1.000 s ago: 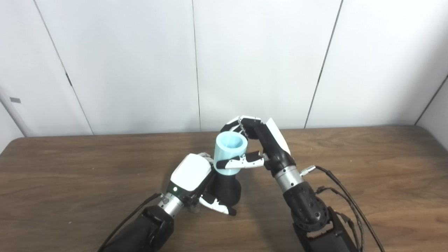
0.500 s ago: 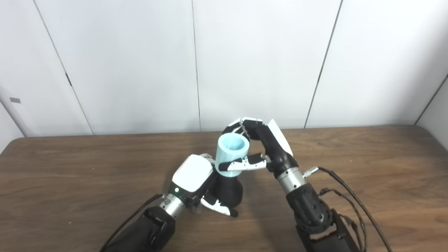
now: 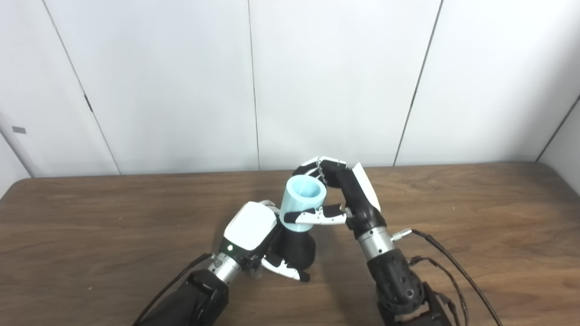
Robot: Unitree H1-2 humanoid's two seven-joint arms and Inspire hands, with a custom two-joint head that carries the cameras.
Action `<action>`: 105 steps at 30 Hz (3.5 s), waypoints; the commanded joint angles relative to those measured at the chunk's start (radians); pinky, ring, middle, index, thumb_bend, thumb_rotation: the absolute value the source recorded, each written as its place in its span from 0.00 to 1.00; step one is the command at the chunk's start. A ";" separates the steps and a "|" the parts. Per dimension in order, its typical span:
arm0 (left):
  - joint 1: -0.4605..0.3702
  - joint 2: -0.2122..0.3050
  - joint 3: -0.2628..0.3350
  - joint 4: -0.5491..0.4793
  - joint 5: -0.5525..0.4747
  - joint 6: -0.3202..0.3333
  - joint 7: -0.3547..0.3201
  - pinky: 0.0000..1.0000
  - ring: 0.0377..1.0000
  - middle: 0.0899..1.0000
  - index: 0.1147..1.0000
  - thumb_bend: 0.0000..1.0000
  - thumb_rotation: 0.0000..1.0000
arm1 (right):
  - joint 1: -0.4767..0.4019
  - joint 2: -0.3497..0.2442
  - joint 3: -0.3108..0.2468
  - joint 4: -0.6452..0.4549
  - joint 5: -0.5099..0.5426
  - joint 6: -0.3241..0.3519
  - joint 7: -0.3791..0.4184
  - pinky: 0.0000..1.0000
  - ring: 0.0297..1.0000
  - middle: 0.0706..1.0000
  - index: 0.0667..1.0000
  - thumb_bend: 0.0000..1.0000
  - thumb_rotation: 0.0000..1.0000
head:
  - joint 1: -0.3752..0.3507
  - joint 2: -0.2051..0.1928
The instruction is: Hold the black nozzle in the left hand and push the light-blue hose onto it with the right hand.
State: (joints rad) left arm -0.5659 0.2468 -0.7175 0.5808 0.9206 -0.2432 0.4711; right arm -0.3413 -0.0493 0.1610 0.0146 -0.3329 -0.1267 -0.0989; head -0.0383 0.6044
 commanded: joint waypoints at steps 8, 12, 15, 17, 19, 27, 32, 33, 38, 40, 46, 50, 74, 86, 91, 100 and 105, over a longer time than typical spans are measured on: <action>0.235 -0.056 -0.112 0.088 0.043 -0.009 -0.069 0.67 0.46 0.36 0.44 0.50 0.00 | 0.000 -0.063 0.073 0.032 -0.192 -0.144 -0.047 0.33 0.33 0.40 0.49 0.52 0.00 | -0.002 0.001; 0.236 -0.058 -0.109 0.091 0.040 -0.014 -0.062 0.67 0.46 0.35 0.45 0.50 0.00 | -0.008 -0.092 0.096 0.005 -0.225 -0.126 -0.020 0.27 0.29 0.38 0.49 0.52 0.00 | -0.003 0.003; 0.235 -0.058 -0.110 0.094 0.043 -0.013 -0.060 0.67 0.46 0.35 0.45 0.50 0.00 | -0.013 -0.111 0.106 -0.016 -0.237 -0.107 0.005 0.28 0.28 0.37 0.49 0.52 0.00 | -0.003 0.004; 0.235 -0.057 -0.110 0.092 0.042 -0.012 -0.061 0.67 0.46 0.36 0.46 0.50 0.00 | -0.018 -0.124 0.115 -0.026 -0.238 -0.098 0.024 0.26 0.29 0.38 0.49 0.52 0.00 | -0.003 0.004; 0.235 -0.055 -0.111 0.092 0.043 -0.011 -0.065 0.67 0.46 0.36 0.46 0.50 0.00 | -0.025 -0.136 0.126 -0.028 -0.229 -0.096 0.043 0.25 0.29 0.38 0.49 0.52 0.00 | -0.004 0.003; 0.236 -0.056 -0.109 0.102 0.036 -0.021 -0.062 0.67 0.46 0.36 0.44 0.50 0.00 | -0.072 -0.162 0.158 0.004 -0.183 -0.047 0.114 0.26 0.30 0.38 0.49 0.52 0.00 | -0.003 0.000; 0.235 -0.056 -0.110 0.108 0.039 -0.025 -0.049 0.66 0.45 0.36 0.44 0.50 0.00 | -0.081 -0.151 0.149 0.064 -0.122 0.002 0.143 0.25 0.29 0.38 0.49 0.52 0.00 | -0.006 -0.005; 0.235 -0.056 -0.109 0.109 0.038 -0.026 -0.050 0.67 0.45 0.35 0.44 0.50 0.00 | -0.081 -0.149 0.148 0.071 -0.114 0.009 0.148 0.25 0.29 0.38 0.49 0.52 0.00 | -0.008 -0.006; 0.238 -0.054 -0.108 0.110 0.039 -0.027 -0.044 0.67 0.46 0.36 0.43 0.50 0.00 | -0.076 -0.140 0.144 0.091 -0.065 0.043 0.169 0.25 0.30 0.38 0.49 0.52 0.00 | -0.007 -0.002; 0.237 -0.054 -0.111 0.112 0.045 -0.027 -0.036 0.67 0.46 0.36 0.44 0.50 0.00 | -0.075 -0.141 0.148 0.088 -0.055 0.057 0.179 0.25 0.29 0.38 0.49 0.52 0.00 | -0.008 -0.003; 0.238 -0.053 -0.109 0.106 0.039 -0.029 -0.046 0.67 0.45 0.36 0.44 0.50 0.00 | -0.070 -0.144 0.162 0.082 -0.044 0.082 0.189 0.24 0.29 0.37 0.49 0.52 0.00 | -0.011 0.003; 0.237 -0.050 -0.112 0.099 0.045 -0.024 -0.048 0.66 0.46 0.35 0.44 0.50 0.00 | -0.050 -0.135 0.162 0.087 -0.046 0.060 0.162 0.23 0.28 0.37 0.49 0.52 0.00 | -0.011 0.004; 0.231 -0.046 -0.117 0.096 0.049 -0.015 -0.067 0.67 0.46 0.37 0.44 0.50 0.00 | 0.031 -0.104 0.163 0.098 -0.039 -0.093 0.040 0.73 0.85 0.90 0.93 0.98 0.40 | -0.001 0.008; 0.231 -0.050 -0.113 0.104 0.040 -0.026 -0.063 0.68 0.46 0.36 0.45 0.50 0.00 | 0.032 -0.076 0.113 -0.037 0.043 0.156 0.184 0.94 1.00 1.00 1.00 1.00 0.58 | -0.007 0.005; 0.231 -0.045 -0.116 0.100 0.047 -0.027 -0.057 0.68 0.46 0.37 0.45 0.50 0.00 | 0.040 -0.035 0.055 -0.083 0.178 0.301 0.253 0.98 1.00 1.00 1.00 1.00 0.56 | -0.009 0.007; 0.229 -0.046 -0.117 0.110 0.051 -0.030 -0.044 0.67 0.46 0.37 0.43 0.50 0.00 | 0.056 0.005 -0.071 -0.073 0.381 0.336 0.291 1.00 1.00 1.00 1.00 1.00 0.52 | -0.016 0.003; 0.225 -0.045 -0.114 0.124 0.042 -0.039 -0.048 0.68 0.45 0.35 0.45 0.50 0.00 | 0.056 -0.002 -0.124 -0.051 0.359 0.280 0.231 1.00 1.00 1.00 1.00 1.00 0.59 | -0.021 0.000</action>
State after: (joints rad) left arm -0.5625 0.2432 -0.7254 0.5774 0.9221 -0.2475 0.4673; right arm -0.2433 -0.0523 0.0707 0.0042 0.0150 0.2345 0.1645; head -0.0583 0.6044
